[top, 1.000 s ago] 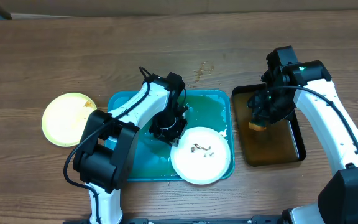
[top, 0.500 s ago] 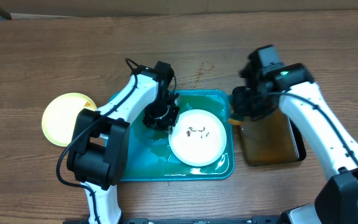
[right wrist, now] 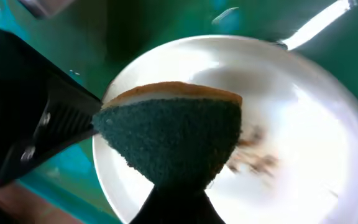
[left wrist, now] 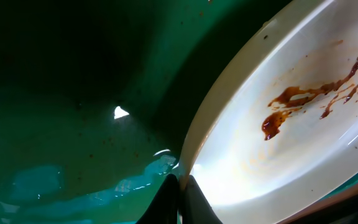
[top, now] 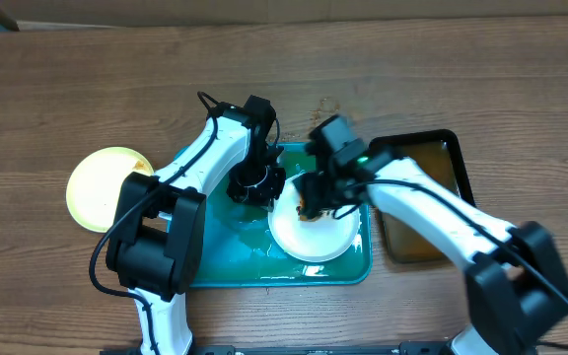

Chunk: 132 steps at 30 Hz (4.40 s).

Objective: Clean dirty plates on tray and stack at the side
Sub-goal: 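Carry the sponge with the right gripper over the white plate, then scrub the white plate with the sponge while left gripper holds it, then dip the sponge in the black water tray with the right gripper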

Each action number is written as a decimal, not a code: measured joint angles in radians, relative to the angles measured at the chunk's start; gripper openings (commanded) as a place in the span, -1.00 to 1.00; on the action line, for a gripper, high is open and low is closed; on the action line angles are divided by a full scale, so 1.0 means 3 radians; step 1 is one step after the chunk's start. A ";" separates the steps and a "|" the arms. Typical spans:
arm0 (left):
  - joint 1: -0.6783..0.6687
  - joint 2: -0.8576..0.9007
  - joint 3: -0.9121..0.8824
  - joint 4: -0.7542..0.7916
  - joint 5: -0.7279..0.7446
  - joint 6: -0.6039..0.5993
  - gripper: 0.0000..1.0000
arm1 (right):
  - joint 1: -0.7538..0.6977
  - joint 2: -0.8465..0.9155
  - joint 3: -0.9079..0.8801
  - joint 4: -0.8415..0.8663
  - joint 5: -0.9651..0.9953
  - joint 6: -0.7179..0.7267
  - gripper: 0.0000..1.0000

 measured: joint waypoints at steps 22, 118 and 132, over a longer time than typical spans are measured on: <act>-0.0006 0.0010 0.0000 -0.0013 -0.0024 -0.0051 -0.91 | 0.0262 0.0561 0.0028 0.0264 0.0487 0.0598 -0.92; -0.0064 -0.0057 -0.0484 0.0769 0.0205 -0.0515 -0.92 | -0.1059 -0.0189 0.0223 -0.0805 0.0964 0.0038 -0.93; -0.0064 -0.0057 -0.0484 0.0760 0.0201 -0.0516 -0.92 | -0.0807 -0.0188 0.0163 -0.0781 0.0392 -0.0456 -0.92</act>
